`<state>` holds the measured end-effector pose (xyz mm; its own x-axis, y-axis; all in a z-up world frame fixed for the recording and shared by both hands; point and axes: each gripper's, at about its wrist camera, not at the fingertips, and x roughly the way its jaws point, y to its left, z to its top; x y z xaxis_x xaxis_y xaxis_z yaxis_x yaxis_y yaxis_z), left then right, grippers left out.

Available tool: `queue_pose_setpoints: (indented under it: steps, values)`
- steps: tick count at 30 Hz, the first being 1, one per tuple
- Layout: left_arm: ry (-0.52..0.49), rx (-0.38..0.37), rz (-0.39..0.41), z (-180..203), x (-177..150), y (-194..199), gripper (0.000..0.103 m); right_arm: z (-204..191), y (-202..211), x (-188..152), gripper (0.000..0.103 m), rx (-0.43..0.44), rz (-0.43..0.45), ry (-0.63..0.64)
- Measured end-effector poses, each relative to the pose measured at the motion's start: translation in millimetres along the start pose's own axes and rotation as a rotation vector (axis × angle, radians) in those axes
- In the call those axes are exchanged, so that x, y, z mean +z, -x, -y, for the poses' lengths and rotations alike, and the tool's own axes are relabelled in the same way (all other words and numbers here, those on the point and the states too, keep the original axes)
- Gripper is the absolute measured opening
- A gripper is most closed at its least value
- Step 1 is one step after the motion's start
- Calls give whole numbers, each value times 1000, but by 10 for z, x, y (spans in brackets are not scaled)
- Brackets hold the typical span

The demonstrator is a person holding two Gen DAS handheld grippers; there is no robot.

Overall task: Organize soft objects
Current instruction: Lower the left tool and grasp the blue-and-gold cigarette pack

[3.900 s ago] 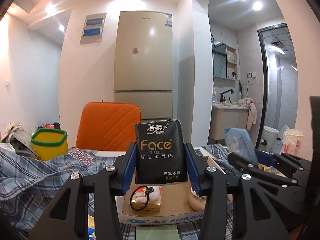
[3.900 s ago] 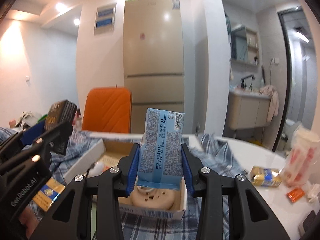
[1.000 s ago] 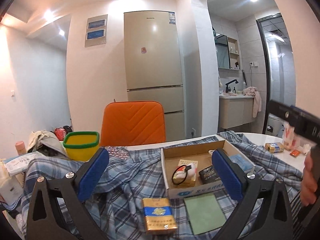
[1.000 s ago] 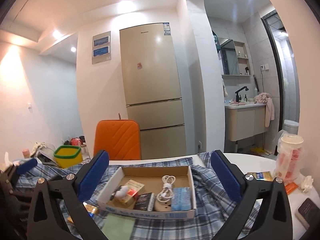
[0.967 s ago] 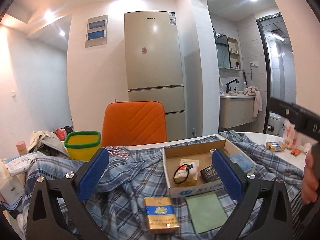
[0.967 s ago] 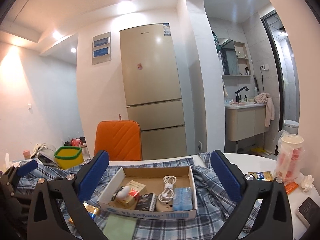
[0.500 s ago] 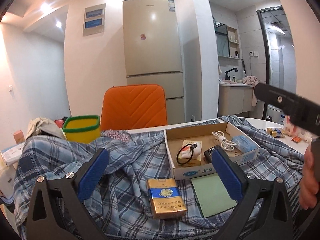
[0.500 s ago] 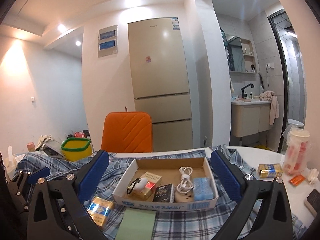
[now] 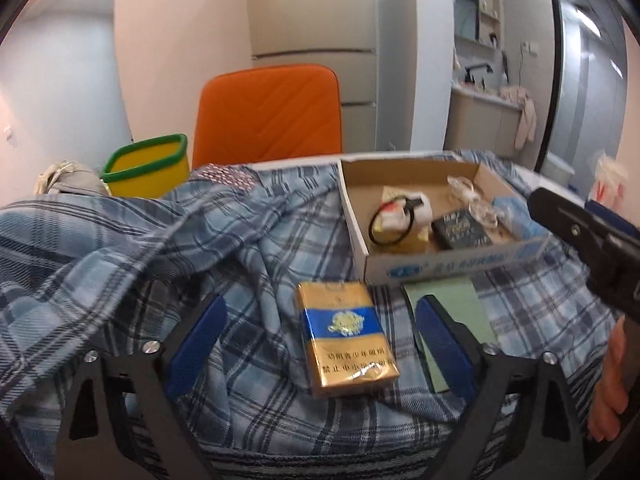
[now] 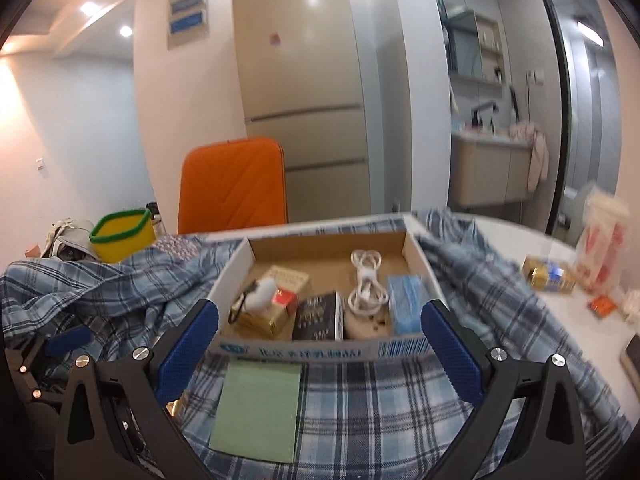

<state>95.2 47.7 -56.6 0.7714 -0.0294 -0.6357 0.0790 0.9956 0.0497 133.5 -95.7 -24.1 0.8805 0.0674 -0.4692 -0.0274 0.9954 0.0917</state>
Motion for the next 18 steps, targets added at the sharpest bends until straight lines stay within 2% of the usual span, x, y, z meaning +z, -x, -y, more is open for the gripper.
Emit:
queue_pose_setpoints:
  steps: [5, 10, 16, 18]
  values:
    - [-82, -18, -76, 141, -49, -137, 84, 25, -57, -26, 103, 9, -25, 1]
    - [-90, -18, -127, 148, -65, -220, 78, -36, -31, -39, 103, 11, -15, 27]
    - [-109, -11, -199, 184, -98, -334, 58, -45, -50, -36, 103, 13, -26, 25]
    - [-107, -12, -212, 175, -101, -351, 58, -47, -59, -34, 103, 13, -31, 25]
